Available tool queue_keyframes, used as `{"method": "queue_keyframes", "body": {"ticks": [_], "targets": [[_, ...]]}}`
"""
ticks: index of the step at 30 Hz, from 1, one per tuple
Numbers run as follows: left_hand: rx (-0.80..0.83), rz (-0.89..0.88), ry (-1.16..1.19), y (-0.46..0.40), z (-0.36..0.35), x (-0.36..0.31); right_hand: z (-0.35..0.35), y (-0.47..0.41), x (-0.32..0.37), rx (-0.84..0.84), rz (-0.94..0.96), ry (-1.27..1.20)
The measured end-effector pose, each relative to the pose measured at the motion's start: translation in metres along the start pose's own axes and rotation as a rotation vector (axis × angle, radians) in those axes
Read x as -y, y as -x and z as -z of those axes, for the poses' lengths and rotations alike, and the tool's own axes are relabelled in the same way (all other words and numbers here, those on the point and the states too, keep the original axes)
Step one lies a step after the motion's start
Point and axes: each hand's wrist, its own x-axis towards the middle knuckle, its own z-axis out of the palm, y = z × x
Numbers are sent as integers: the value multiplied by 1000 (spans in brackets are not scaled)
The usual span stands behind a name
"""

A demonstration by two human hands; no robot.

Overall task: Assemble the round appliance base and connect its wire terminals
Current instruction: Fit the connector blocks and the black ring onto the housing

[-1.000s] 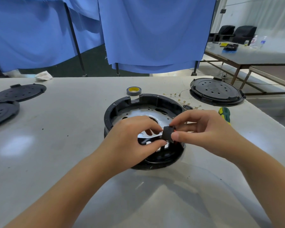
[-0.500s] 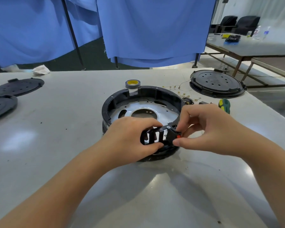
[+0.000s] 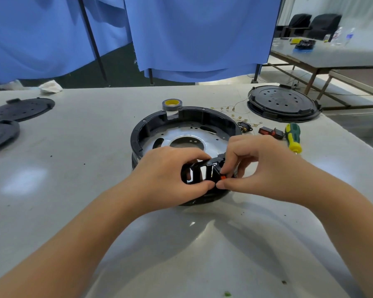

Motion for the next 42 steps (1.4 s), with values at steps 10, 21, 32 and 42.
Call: {"method": "queue_keyframes", "body": {"ticks": [10, 21, 32, 42], "targets": [[-26, 10, 1, 0, -1, 0, 0, -3, -1, -16, 21, 85], [-46, 67, 57, -1, -2, -6, -4, -7, -5, -100, 43, 195], [-59, 105, 69, -1, -4, -5, 6, -7, -17, -86, -57, 79], [-54, 82, 80, -1, -1, -10, 6, -9, -18, -109, -66, 11]]}}
